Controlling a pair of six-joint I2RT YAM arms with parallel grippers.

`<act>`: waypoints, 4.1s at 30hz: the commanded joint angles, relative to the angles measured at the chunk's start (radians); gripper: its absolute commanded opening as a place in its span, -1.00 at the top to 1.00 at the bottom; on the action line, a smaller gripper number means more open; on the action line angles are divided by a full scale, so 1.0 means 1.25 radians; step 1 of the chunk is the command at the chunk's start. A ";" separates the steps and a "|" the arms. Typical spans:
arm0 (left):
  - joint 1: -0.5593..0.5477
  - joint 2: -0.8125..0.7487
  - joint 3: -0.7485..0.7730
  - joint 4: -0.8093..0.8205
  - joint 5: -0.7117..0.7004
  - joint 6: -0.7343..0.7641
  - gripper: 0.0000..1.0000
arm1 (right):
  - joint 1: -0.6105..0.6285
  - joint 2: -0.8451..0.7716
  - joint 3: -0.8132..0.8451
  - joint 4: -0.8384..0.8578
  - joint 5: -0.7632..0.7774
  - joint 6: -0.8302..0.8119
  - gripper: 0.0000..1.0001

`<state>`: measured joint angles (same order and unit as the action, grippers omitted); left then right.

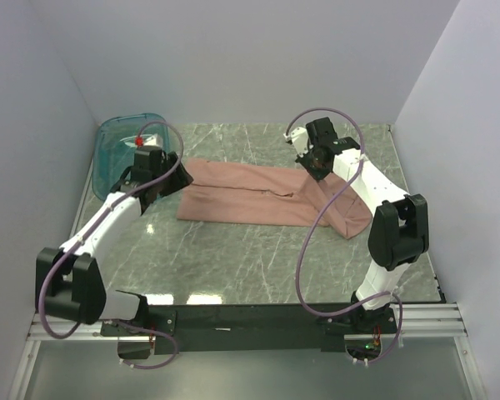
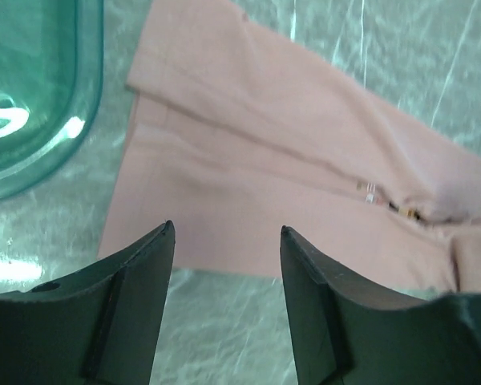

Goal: Fold and stack the t-shirts

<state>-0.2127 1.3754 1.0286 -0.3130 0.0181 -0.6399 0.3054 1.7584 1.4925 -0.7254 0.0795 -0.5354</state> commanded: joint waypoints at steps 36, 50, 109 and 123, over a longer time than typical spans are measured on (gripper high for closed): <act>0.000 -0.444 -0.299 0.027 0.025 -0.022 -0.41 | -0.201 -0.052 -0.065 -0.246 -0.410 -0.228 -0.01; 0.000 -0.465 -0.319 0.017 0.036 -0.039 -0.40 | -0.201 0.047 -0.002 -0.268 -0.447 -0.748 -0.05; 0.000 -0.493 -0.346 0.004 0.043 -0.070 -0.37 | -0.079 0.002 -0.056 -0.146 -0.180 -0.446 1.00; 0.000 -0.486 -0.347 0.011 0.039 -0.066 -0.38 | -0.042 -0.013 -0.066 -0.116 -0.098 -0.326 1.00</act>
<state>-0.2127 0.7650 0.5995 -0.3412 0.0582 -0.7227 0.2398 1.8080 1.4189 -0.9005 -0.0910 -0.9993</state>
